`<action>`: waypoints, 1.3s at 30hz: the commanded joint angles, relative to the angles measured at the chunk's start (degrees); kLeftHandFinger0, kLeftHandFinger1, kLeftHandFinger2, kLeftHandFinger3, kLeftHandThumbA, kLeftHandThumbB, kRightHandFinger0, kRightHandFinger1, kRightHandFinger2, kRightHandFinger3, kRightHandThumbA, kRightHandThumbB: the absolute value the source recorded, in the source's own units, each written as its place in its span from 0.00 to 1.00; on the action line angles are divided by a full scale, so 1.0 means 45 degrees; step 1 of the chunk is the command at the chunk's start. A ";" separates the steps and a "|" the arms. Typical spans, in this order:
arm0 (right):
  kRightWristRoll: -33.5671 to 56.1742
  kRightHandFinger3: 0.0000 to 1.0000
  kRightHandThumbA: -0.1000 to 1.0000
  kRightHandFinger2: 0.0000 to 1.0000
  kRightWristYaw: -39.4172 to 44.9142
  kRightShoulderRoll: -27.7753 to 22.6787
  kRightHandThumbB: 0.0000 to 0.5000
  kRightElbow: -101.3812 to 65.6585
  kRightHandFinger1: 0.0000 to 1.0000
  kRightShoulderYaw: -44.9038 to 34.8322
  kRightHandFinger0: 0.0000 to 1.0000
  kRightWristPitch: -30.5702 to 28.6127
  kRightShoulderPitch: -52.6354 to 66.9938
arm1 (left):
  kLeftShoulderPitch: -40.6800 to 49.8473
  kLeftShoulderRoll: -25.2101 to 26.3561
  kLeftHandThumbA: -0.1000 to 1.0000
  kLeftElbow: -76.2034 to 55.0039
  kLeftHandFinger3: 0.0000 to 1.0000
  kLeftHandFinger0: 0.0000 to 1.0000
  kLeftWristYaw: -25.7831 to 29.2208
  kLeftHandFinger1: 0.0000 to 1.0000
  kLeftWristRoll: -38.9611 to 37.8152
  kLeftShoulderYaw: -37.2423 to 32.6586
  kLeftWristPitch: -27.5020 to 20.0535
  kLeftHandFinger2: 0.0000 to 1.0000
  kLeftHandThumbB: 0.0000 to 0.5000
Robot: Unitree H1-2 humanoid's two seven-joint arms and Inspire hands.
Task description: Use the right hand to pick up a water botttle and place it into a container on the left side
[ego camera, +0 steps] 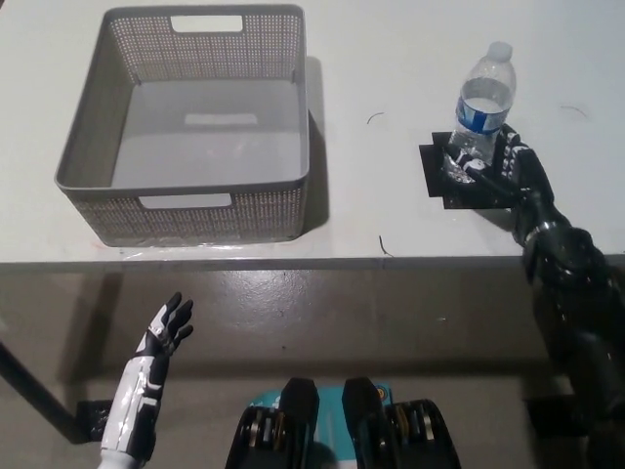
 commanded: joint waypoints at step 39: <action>-0.1033 0.64 0.00 0.52 -0.6267 0.1607 0.28 0.2093 0.11 0.0688 0.00 -0.3528 -0.6271 | 0.1634 0.0659 1.00 0.0343 1.00 1.00 -0.0556 1.00 -0.0267 -0.0228 -0.1198 1.00 0.49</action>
